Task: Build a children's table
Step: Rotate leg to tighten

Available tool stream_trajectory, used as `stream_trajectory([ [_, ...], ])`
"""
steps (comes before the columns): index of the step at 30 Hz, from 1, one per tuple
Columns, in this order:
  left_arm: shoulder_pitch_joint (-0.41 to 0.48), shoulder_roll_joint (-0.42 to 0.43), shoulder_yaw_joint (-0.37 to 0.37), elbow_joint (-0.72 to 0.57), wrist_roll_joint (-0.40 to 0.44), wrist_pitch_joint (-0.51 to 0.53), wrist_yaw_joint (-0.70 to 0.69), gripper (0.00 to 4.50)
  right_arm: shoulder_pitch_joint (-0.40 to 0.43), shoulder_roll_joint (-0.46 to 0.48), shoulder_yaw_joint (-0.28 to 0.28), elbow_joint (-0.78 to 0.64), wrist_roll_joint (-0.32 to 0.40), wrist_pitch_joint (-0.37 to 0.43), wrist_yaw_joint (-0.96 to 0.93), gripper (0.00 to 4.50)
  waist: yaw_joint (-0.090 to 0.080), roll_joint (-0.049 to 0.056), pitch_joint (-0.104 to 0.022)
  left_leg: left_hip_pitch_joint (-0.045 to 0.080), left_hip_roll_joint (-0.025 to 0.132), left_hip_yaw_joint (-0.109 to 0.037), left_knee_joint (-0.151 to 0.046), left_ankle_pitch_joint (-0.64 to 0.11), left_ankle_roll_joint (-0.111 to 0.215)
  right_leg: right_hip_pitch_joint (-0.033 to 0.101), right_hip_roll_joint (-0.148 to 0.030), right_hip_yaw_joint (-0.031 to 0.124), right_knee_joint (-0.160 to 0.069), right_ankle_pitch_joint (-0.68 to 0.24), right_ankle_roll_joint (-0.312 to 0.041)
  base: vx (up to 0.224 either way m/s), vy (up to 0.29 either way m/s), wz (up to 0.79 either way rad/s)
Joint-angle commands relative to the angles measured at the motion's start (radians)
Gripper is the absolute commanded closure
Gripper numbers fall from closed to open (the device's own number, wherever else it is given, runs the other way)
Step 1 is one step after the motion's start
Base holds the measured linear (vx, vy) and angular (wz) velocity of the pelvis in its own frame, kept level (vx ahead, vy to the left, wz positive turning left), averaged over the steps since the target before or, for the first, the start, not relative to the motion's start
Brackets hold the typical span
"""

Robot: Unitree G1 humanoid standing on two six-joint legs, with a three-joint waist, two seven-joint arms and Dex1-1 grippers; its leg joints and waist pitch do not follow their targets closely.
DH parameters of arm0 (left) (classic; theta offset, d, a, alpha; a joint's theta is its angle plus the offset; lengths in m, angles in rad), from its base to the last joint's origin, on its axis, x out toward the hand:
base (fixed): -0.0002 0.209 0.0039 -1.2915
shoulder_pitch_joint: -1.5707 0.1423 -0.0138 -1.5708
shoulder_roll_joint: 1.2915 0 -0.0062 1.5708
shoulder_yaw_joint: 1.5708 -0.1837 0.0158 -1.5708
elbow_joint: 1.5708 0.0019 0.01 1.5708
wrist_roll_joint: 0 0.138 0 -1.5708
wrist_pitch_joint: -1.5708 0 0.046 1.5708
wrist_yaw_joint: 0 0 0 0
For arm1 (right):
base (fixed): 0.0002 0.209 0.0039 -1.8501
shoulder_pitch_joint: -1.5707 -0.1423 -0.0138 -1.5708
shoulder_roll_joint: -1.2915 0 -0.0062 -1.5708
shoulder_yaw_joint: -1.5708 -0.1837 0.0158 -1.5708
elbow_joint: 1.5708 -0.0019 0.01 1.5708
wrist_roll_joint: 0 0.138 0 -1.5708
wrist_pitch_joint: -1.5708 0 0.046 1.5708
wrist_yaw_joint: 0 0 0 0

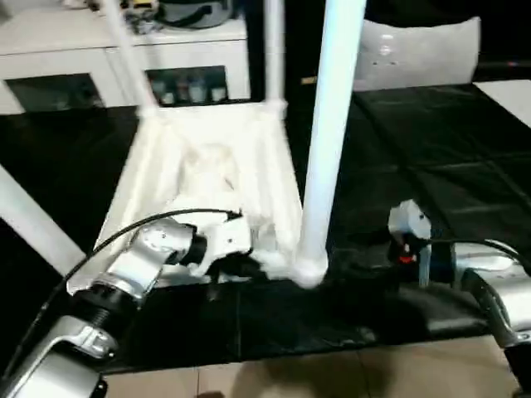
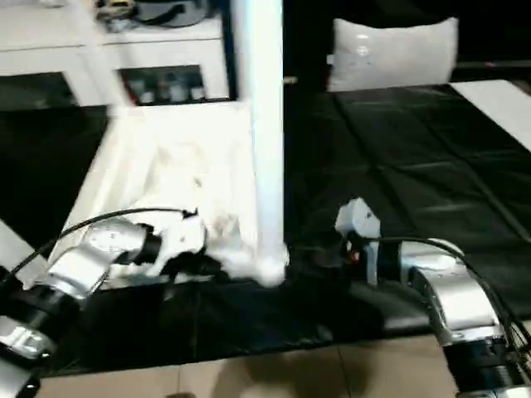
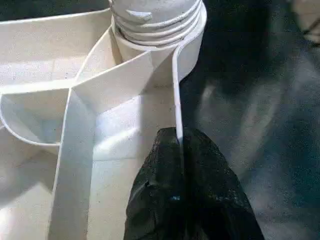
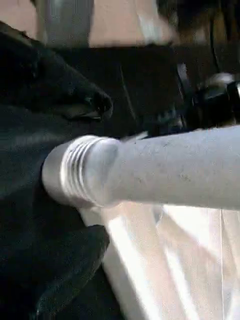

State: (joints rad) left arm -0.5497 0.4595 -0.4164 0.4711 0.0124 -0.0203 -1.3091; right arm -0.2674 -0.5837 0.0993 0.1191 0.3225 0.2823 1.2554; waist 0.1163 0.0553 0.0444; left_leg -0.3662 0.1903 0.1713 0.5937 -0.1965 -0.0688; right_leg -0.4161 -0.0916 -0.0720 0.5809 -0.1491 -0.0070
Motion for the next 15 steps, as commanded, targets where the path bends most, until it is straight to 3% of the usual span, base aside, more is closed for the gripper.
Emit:
stream_trajectory([
  [1, 0.005, 0.005, -0.054, -0.041, 0.003, -0.041, -0.079, 4.5, -0.012, -0.007, 0.015, -0.028, 0.021, 0.008, 0.029, 1.27, -0.002, -0.016, -0.071, 0.008, 0.038, 0.001, -0.061, -0.133, 0.104, 0.057, -0.049, 0.037, -0.046, -0.206, -0.241, 0.0, 0.0, 0.0],
  [3, 0.003, 0.005, -0.056, -0.037, 0.004, -0.047, -0.082, 4.5, -0.016, -0.003, 0.019, -0.026, 0.023, 0.007, 0.033, 1.32, 0.003, -0.021, -0.069, 0.009, 0.039, 0.001, -0.063, -0.15, 0.094, 0.056, -0.05, 0.037, -0.049, -0.232, -0.236, 0.0, 0.0, 0.0],
  [8, -0.005, -0.004, -0.057, -0.014, 0.015, -0.074, -0.079, 4.5, -0.026, 0.018, 0.044, -0.018, 0.026, 0.01, 0.058, 1.8, 0.005, -0.021, -0.063, 0.009, 0.036, -0.001, -0.068, -0.204, 0.06, 0.055, -0.053, 0.038, -0.06, -0.351, -0.192, 0.0, 0.0, 0.0],
  [15, -0.013, -0.009, -0.054, 0.009, 0.024, -0.091, -0.066, 4.5, -0.037, 0.044, 0.075, 0.005, 0.028, 0.003, 0.067, 2.42, 0.003, -0.024, -0.062, 0.008, 0.035, -0.003, -0.07, -0.222, 0.041, 0.053, -0.052, 0.04, -0.061, -0.389, -0.169, 0.0, 0.0, 0.0],
])
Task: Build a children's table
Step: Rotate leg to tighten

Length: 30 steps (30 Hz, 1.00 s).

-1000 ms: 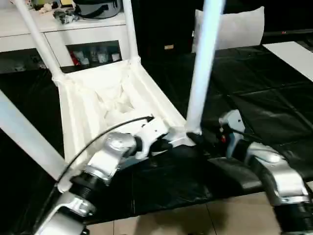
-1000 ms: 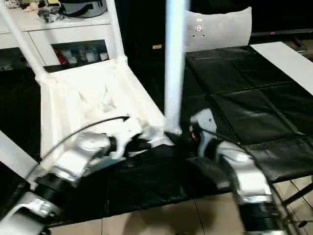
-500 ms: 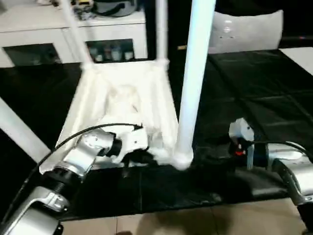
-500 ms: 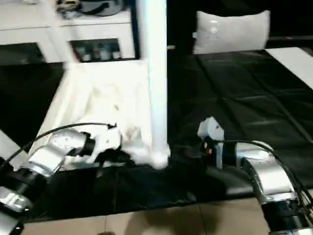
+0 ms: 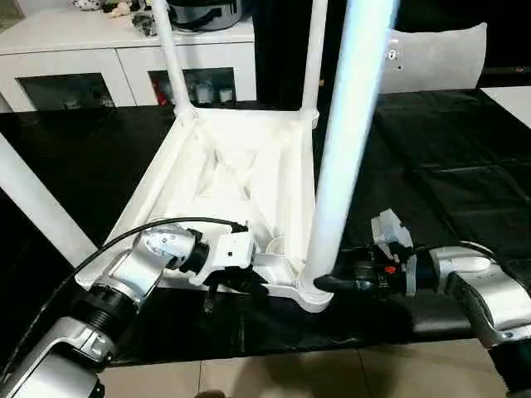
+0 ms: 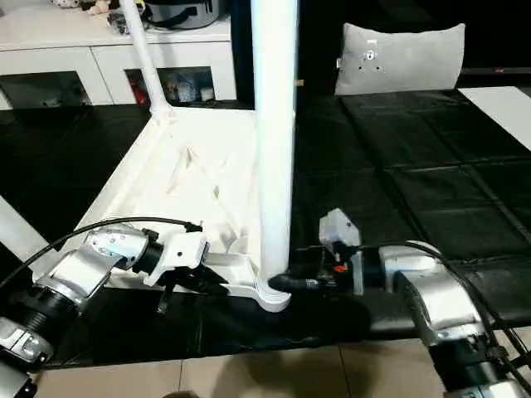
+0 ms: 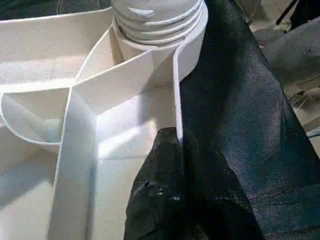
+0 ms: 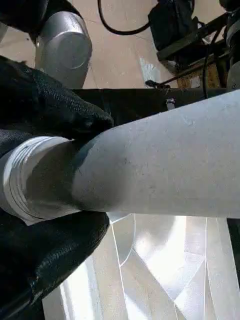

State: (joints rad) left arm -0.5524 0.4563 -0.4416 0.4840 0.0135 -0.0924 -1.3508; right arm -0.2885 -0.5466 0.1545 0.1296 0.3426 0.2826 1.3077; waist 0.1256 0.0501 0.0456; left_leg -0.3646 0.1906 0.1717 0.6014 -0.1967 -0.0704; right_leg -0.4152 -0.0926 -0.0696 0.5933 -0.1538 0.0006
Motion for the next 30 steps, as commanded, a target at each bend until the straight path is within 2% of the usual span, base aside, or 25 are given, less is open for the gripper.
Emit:
stream_trajectory([
  [1, -0.009, -0.005, -0.029, -0.004, 0.022, -0.019, -0.024, 4.5, -0.017, 0.008, 0.022, -0.005, 0.014, 0.01, 0.02, 2.52, -0.006, -0.02, -0.064, 0.006, 0.035, -0.004, -0.077, -0.217, 0.043, 0.053, -0.051, 0.038, -0.072, -0.376, -0.178, 0.0, 0.0, 0.0],
  [7, -0.004, -0.006, -0.022, 0.0, 0.019, -0.01, -0.015, 4.5, -0.007, 0.007, 0.025, -0.021, 0.033, 0.04, 0.038, 2.61, -0.005, -0.019, -0.065, 0.005, 0.034, -0.003, -0.075, -0.203, 0.048, 0.053, -0.05, 0.038, -0.069, -0.341, -0.192, 0.0, 0.0, 0.0],
  [10, 0.003, -0.018, -0.008, -0.017, 0.008, 0.045, 0.006, 4.5, 0.014, 0.004, 0.026, -0.042, 0.041, 0.057, 0.031, 2.61, -0.003, -0.018, -0.066, 0.006, 0.035, -0.002, -0.074, -0.196, 0.048, 0.053, -0.049, 0.039, -0.067, -0.327, -0.199, 0.0, 0.0, 0.0],
  [12, 0.009, -0.047, 0.012, -0.042, -0.001, 0.123, 0.068, 4.5, 0.041, 0.023, 0.019, -0.07, 0.037, 0.077, -0.029, 2.61, -0.002, -0.019, -0.065, 0.006, 0.037, -0.001, -0.076, -0.192, 0.046, 0.054, -0.05, 0.041, -0.067, -0.322, -0.2, 0.0, 0.0, 0.0],
  [13, 0.013, -0.08, 0.033, -0.062, -0.004, 0.19, 0.138, 4.5, 0.055, 0.057, 0.008, -0.081, 0.015, 0.088, -0.116, 2.61, -0.003, -0.021, -0.062, 0.003, 0.035, -0.002, -0.078, -0.197, 0.046, 0.054, -0.049, 0.04, -0.068, -0.341, -0.195, 0.0, 0.0, 0.0],
  [15, 0.015, -0.121, 0.057, -0.081, -0.01, 0.259, 0.215, 4.5, 0.049, 0.115, -0.015, -0.062, -0.026, 0.099, -0.258, 2.61, -0.003, -0.019, -0.057, 0.009, 0.034, -0.001, -0.079, -0.221, 0.031, 0.046, -0.05, 0.04, -0.075, -0.398, -0.183, 0.0, 0.0, 0.0],
  [16, 0.012, -0.154, 0.075, -0.085, -0.012, 0.296, 0.272, 4.5, 0.031, 0.161, -0.034, -0.03, -0.064, 0.105, -0.372, 2.62, -0.019, -0.021, -0.048, 0.01, 0.024, -0.006, -0.082, -0.284, 0.002, 0.046, -0.051, 0.029, -0.093, -0.556, -0.13, 0.0, 0.0, 0.0],
  [17, 0.009, -0.175, 0.083, -0.084, -0.012, 0.315, 0.305, 4.5, 0.018, 0.186, -0.045, -0.008, -0.088, 0.11, -0.441, 2.62, -0.026, -0.02, -0.048, 0.016, 0.02, -0.007, -0.08, -0.3, -0.007, 0.042, -0.051, 0.026, -0.1, -0.605, -0.11, 0.0, 0.0, 0.0],
  [18, 0.005, -0.189, 0.089, -0.083, -0.011, 0.328, 0.329, 4.5, 0.008, 0.204, -0.052, 0.008, -0.106, 0.113, -0.489, 2.63, -0.044, -0.025, -0.046, 0.011, 0.014, -0.015, -0.081, -0.32, -0.015, 0.05, -0.052, 0.018, -0.106, -0.655, -0.075, 0.0, 0.0, 0.0],
  [19, -0.008, -0.23, 0.101, -0.07, -0.008, 0.344, 0.387, 4.5, -0.013, 0.247, -0.069, 0.035, -0.133, 0.139, -0.593, 2.63, -0.06, -0.026, -0.045, 0.002, 0.011, -0.018, -0.084, -0.335, -0.011, 0.053, -0.048, 0.009, -0.115, -0.695, -0.039, 0.0, 0.0, 0.0],
  [20, -0.019, -0.258, 0.109, -0.06, -0.008, 0.36, 0.423, 4.5, -0.027, 0.277, -0.082, 0.049, -0.149, 0.159, -0.664, 2.63, -0.069, -0.023, -0.043, 0.009, 0.009, -0.016, -0.079, -0.348, -0.011, 0.045, -0.046, 0.005, -0.124, -0.716, -0.029, 0.0, 0.0, 0.0],
  [21, -0.032, -0.288, 0.116, -0.047, -0.005, 0.372, 0.464, 4.5, -0.043, 0.313, -0.1, 0.066, -0.156, 0.184, -0.736, 2.63, -0.082, -0.021, -0.049, 0.017, 0.002, -0.017, -0.071, -0.345, -0.009, 0.044, -0.048, 0.0, -0.133, -0.71, -0.031, 0.0, 0.0, 0.0],
  [22, -0.049, -0.322, 0.125, -0.026, 0.002, 0.381, 0.517, 4.5, -0.06, 0.351, -0.12, 0.083, -0.156, 0.2, -0.803, 2.63, -0.097, -0.016, -0.052, 0.006, 0.008, -0.023, -0.081, -0.336, 0.001, 0.054, -0.046, -0.001, -0.129, -0.652, -0.045, 0.0, 0.0, 0.0],
  [24, -0.058, -0.348, 0.138, -0.023, 0.008, 0.405, 0.557, 4.5, -0.067, 0.377, -0.127, 0.081, -0.148, 0.184, -0.827, 2.63, -0.103, -0.012, -0.053, 0.008, 0.012, -0.024, -0.083, -0.355, 0.014, 0.055, -0.045, -0.009, -0.132, -0.606, -0.052, 0.0, 0.0, 0.0],
  [25, -0.064, -0.359, 0.143, -0.021, 0.01, 0.408, 0.571, 4.5, -0.071, 0.386, -0.123, 0.08, -0.136, 0.155, -0.81, 2.63, -0.101, -0.007, -0.056, 0.016, 0.013, -0.022, -0.082, -0.354, 0.026, 0.052, -0.048, -0.007, -0.132, -0.572, -0.069, 0.0, 0.0, 0.0],
  [26, -0.064, -0.359, 0.143, -0.021, 0.01, 0.408, 0.572, 4.5, -0.071, 0.386, -0.123, 0.08, -0.136, 0.154, -0.809, 2.08, -0.102, -0.01, -0.056, 0.012, 0.014, -0.021, -0.084, -0.346, 0.032, 0.054, -0.047, -0.005, -0.131, -0.549, -0.078, 0.0, 0.0, 0.0],
  [27, -0.063, -0.358, 0.141, -0.029, 0.021, 0.41, 0.569, 4.5, -0.07, 0.392, -0.119, 0.077, -0.15, 0.138, -0.808, 1.94, -0.1, -0.01, -0.056, 0.006, 0.016, -0.021, -0.087, -0.329, 0.039, 0.058, -0.047, -0.002, -0.124, -0.507, -0.095, 0.0, 0.0, 0.0],
  [29, -0.062, -0.353, 0.138, -0.034, 0.027, 0.408, 0.561, 4.5, -0.067, 0.389, -0.116, 0.072, -0.154, 0.136, -0.8, 1.84, -0.097, -0.007, -0.059, 0.003, 0.02, -0.019, -0.089, -0.299, 0.044, 0.061, -0.049, 0.005, -0.113, -0.435, -0.125, 0.0, 0.0, 0.0],
  [30, -0.059, -0.344, 0.132, -0.04, 0.033, 0.406, 0.554, 4.5, -0.062, 0.384, -0.114, 0.066, -0.153, 0.132, -0.789, 1.71, -0.094, -0.009, -0.062, 0.001, 0.021, -0.017, -0.088, -0.275, 0.047, 0.064, -0.049, 0.009, -0.107, -0.392, -0.143, 0.0, 0.0, 0.0],
])
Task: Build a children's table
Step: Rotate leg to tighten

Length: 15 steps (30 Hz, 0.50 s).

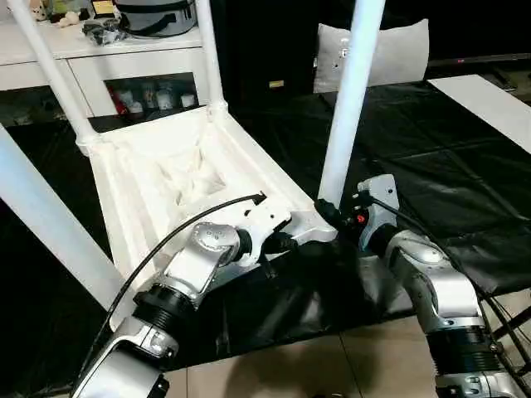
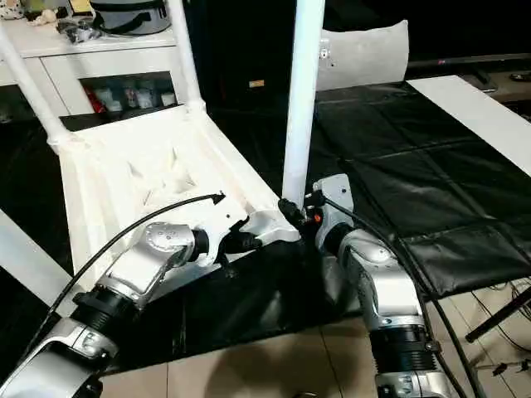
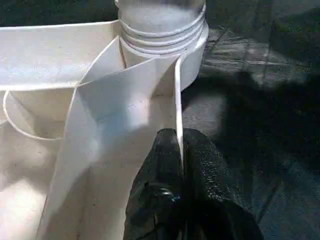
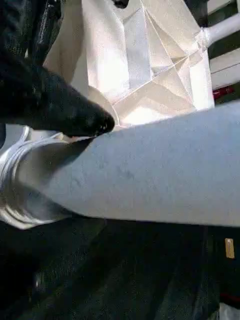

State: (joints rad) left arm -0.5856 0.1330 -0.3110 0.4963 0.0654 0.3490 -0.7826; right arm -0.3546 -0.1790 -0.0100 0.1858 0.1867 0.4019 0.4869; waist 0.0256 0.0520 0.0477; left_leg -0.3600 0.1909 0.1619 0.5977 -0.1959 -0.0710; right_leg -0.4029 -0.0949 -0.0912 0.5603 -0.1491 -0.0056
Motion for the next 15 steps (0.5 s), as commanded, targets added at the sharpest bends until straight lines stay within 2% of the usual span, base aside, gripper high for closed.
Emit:
stream_trajectory([
  [1, -0.023, -0.007, -0.004, -0.055, -0.013, -0.043, -0.023, 4.5, 0.01, 0.007, 0.052, 0.004, 0.007, 0.003, 0.048, 1.59, 0.01, -0.011, -0.064, -0.003, 0.022, -0.006, -0.083, -0.259, 0.052, 0.052, -0.048, 0.032, -0.07, -0.373, -0.15, 0.0, 0.0, 0.0],
  [3, -0.018, 0.024, -0.015, -0.052, -0.004, -0.069, -0.038, 4.5, 0.024, -0.026, 0.043, -0.012, 0.014, -0.014, 0.081, 1.46, 0.017, -0.01, -0.067, -0.001, 0.023, -0.003, -0.08, -0.236, 0.061, 0.053, -0.049, 0.034, -0.066, -0.349, -0.16, 0.0, 0.0, 0.0],
  [5, -0.015, 0.04, -0.02, -0.049, -0.003, -0.077, -0.05, 4.5, 0.028, -0.05, 0.036, -0.014, 0.022, -0.022, 0.106, 1.38, 0.021, -0.01, -0.07, -0.004, 0.023, -0.002, -0.077, -0.192, 0.067, 0.056, -0.048, 0.036, -0.057, -0.285, -0.182, 0.0, 0.0, 0.0],
  [7, -0.009, 0.075, -0.024, -0.039, -0.002, -0.105, -0.092, 4.5, 0.032, -0.112, 0.024, -0.013, 0.038, -0.048, 0.189, 1.06, 0.031, -0.01, -0.072, -0.004, 0.024, 0.002, -0.072, -0.17, 0.081, 0.058, -0.049, 0.035, -0.055, -0.271, -0.189, 0.0, 0.0, 0.0],
  [8, -0.009, 0.075, -0.024, -0.039, -0.002, -0.105, -0.092, 4.5, 0.032, -0.112, 0.024, -0.013, 0.038, -0.048, 0.189, 1.06, 0.031, -0.01, -0.072, -0.004, 0.024, 0.002, -0.072, -0.17, 0.081, 0.058, -0.049, 0.035, -0.055, -0.271, -0.189, 0.0, 0.0, 0.0],
  [9, -0.008, 0.083, -0.025, -0.037, -0.003, -0.116, -0.106, 4.5, 0.033, -0.129, 0.023, -0.013, 0.039, -0.055, 0.213, 0.92, 0.038, -0.008, -0.076, -0.008, 0.026, 0.002, -0.069, -0.12, 0.091, 0.059, -0.049, 0.037, -0.045, -0.212, -0.205, 0.0, 0.0, 0.0],
  [10, -0.006, 0.095, -0.026, -0.035, -0.005, -0.13, -0.126, 4.5, 0.035, -0.155, 0.026, -0.014, 0.041, -0.065, 0.252, 0.92, 0.042, -0.01, -0.077, -0.01, 0.026, 0.002, -0.066, -0.104, 0.097, 0.059, -0.048, 0.037, -0.039, -0.18, -0.214, 0.0, 0.0, 0.0],
  [12, -0.003, 0.12, -0.032, -0.032, -0.006, -0.151, -0.166, 4.5, 0.038, -0.21, 0.032, -0.009, 0.041, -0.087, 0.328, 0.62, 0.047, -0.012, -0.077, -0.011, 0.026, 0.003, -0.062, -0.095, 0.105, 0.059, -0.049, 0.039, -0.034, -0.15, -0.227, 0.0, 0.0, 0.0],
  [14, -0.002, 0.127, -0.035, -0.03, -0.006, -0.157, -0.177, 4.5, 0.038, -0.224, 0.034, -0.007, 0.042, -0.094, 0.348, 0.57, 0.049, -0.012, -0.077, -0.009, 0.027, 0.004, -0.062, -0.101, 0.11, 0.058, -0.048, 0.038, -0.032, -0.149, -0.234, 0.0, 0.0, 0.0],
  [15, 0.001, 0.173, -0.057, -0.026, -0.009, -0.208, -0.257, 4.5, 0.032, -0.284, 0.035, -0.003, 0.054, -0.099, 0.432, 0.35, 0.053, -0.013, -0.073, -0.008, 0.027, 0.005, -0.064, -0.136, 0.107, 0.057, -0.048, 0.037, -0.038, -0.197, -0.228, 0.0, 0.0, 0.0],
])
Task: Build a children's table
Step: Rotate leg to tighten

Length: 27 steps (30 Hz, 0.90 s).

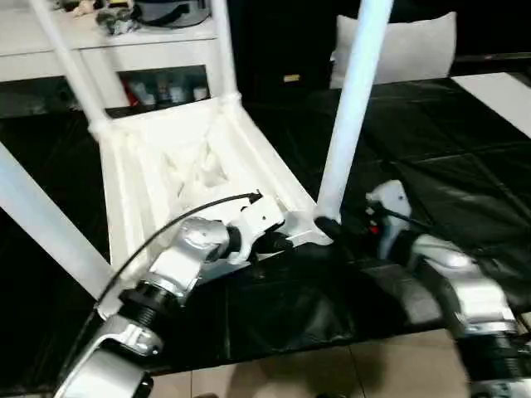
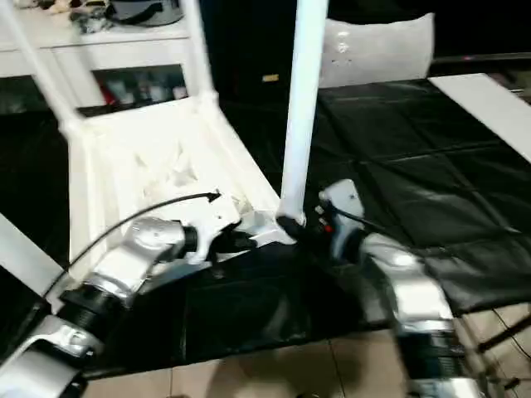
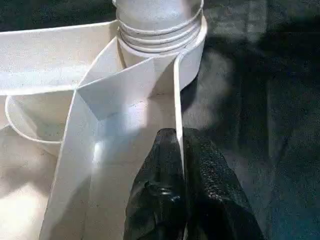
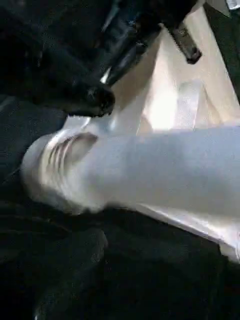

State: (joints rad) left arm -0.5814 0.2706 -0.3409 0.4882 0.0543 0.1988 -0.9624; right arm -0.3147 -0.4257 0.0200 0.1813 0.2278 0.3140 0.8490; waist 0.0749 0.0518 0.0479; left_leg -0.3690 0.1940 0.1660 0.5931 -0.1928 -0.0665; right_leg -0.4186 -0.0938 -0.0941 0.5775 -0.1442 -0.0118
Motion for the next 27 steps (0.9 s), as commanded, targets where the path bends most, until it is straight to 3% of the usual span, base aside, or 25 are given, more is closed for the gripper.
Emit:
stream_trajectory([
  [1, -0.003, 0.038, -0.028, -0.018, 0.002, -0.061, -0.082, 4.5, -0.009, -0.04, 0.005, 0.002, 0.014, -0.011, 0.075, 0.35, 0.006, -0.011, -0.072, 0.004, 0.027, 0.0, -0.062, -0.16, 0.097, 0.071, -0.05, 0.041, -0.058, -0.233, -0.213, 0.0, 0.0, 0.0],
  [5, 0.003, 0.091, -0.065, -0.024, -0.005, -0.102, -0.198, 4.5, -0.021, -0.104, 0.042, 0.011, 0.005, -0.023, 0.168, 0.06, 0.016, -0.011, -0.069, 0.009, 0.029, 0.002, -0.064, -0.18, 0.08, 0.066, -0.051, 0.042, -0.063, -0.294, -0.194, 0.0, 0.0, 0.0],
  [9, 0.011, 0.13, -0.097, -0.03, -0.006, -0.164, -0.297, 4.5, -0.021, -0.14, 0.082, 0.007, 0.012, -0.048, 0.276, 0.06, 0.025, -0.013, -0.07, 0.01, 0.033, 0.002, -0.064, -0.179, 0.074, 0.065, -0.051, 0.042, -0.058, -0.276, -0.205, 0.0, 0.0, 0.0],
  [10, 0.012, 0.141, -0.107, -0.03, -0.007, -0.185, -0.325, 4.5, -0.019, -0.148, 0.094, 0.001, 0.022, -0.052, 0.314, 0.39, 0.031, -0.013, -0.072, 0.009, 0.035, 0.002, -0.063, -0.173, 0.079, 0.066, -0.051, 0.043, -0.053, -0.258, -0.21, 0.0, 0.0, 0.0],
  [13, 0.013, 0.162, -0.127, -0.029, -0.01, -0.223, -0.379, 4.5, -0.017, -0.158, 0.116, -0.003, 0.035, -0.068, 0.382, 0.39, 0.04, -0.013, -0.073, 0.01, 0.037, 0.003, -0.063, -0.167, 0.081, 0.064, -0.053, 0.044, -0.05, -0.239, -0.22, 0.0, 0.0, 0.0],
  [15, 0.013, 0.168, -0.133, -0.03, -0.015, -0.234, -0.404, 4.5, -0.019, -0.158, 0.125, -0.004, 0.044, -0.063, 0.406, 0.82, 0.045, -0.014, -0.073, 0.011, 0.036, 0.003, -0.062, -0.167, 0.079, 0.065, -0.053, 0.044, -0.05, -0.245, -0.22, 0.0, 0.0, 0.0],
  [27, 0.011, 0.167, -0.135, -0.015, -0.012, -0.267, -0.428, 4.5, -0.031, -0.139, 0.159, 0.012, 0.071, -0.052, 0.485, 1.62, 0.053, -0.019, -0.073, 0.01, 0.036, 0.003, -0.064, -0.173, 0.061, 0.064, -0.055, 0.044, -0.053, -0.301, -0.195, 0.0, 0.0, 0.0],
])
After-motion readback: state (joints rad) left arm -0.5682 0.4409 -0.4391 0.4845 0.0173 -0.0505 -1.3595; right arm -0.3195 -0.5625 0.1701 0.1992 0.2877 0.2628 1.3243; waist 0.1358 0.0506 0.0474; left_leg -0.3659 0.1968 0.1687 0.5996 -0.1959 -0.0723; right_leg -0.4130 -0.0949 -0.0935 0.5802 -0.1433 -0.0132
